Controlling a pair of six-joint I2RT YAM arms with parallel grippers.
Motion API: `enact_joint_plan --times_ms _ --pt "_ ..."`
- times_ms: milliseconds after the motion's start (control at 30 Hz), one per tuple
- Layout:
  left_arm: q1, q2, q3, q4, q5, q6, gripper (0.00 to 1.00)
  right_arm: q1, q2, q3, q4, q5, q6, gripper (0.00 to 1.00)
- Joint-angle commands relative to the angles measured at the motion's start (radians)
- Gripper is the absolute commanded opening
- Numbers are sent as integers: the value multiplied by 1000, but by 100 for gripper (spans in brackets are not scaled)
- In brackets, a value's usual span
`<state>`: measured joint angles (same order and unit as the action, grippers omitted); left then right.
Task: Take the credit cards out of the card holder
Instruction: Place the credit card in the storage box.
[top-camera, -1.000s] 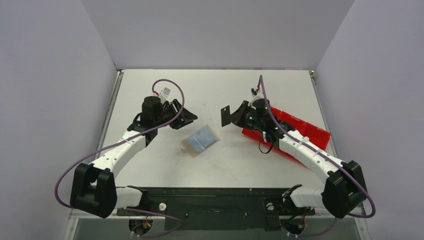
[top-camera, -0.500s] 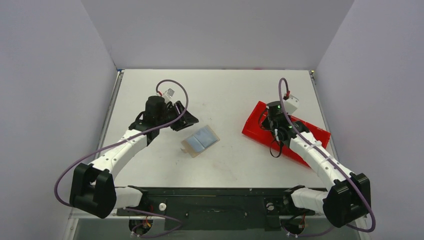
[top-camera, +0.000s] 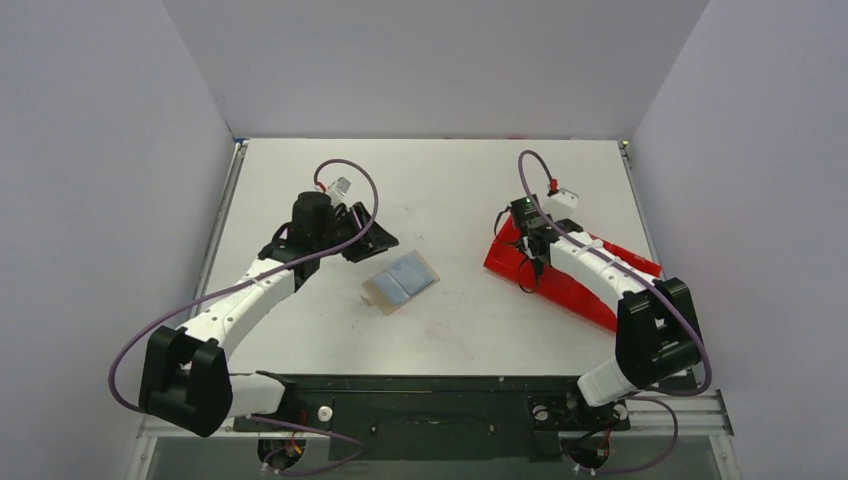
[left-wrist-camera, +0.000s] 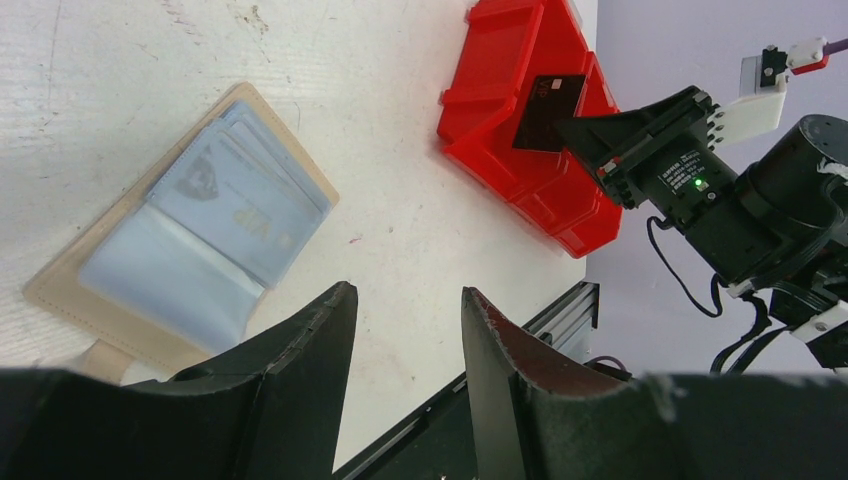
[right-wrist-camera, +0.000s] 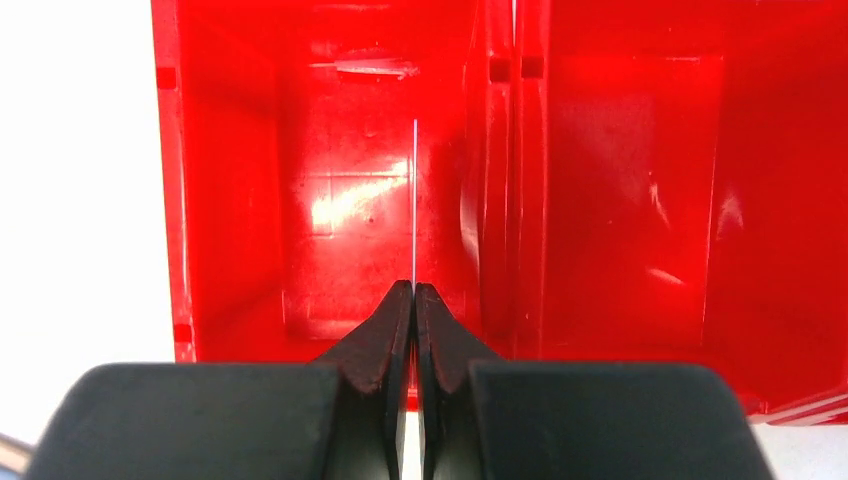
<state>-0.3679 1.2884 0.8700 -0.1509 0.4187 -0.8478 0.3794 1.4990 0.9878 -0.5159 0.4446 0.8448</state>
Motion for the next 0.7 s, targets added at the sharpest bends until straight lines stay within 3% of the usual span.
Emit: enact_joint_plan --times_ms 0,367,533,667 --pt "-6 -26 31 10 -6 27 41 3 42 70 7 90 -21 0" --pt "-6 -26 38 6 3 33 41 28 131 96 0 128 -31 2" --pt "-8 -26 42 0 4 38 41 46 135 112 9 104 -39 37" --pt "-8 -24 41 -3 2 40 41 59 116 139 3 79 -50 52"
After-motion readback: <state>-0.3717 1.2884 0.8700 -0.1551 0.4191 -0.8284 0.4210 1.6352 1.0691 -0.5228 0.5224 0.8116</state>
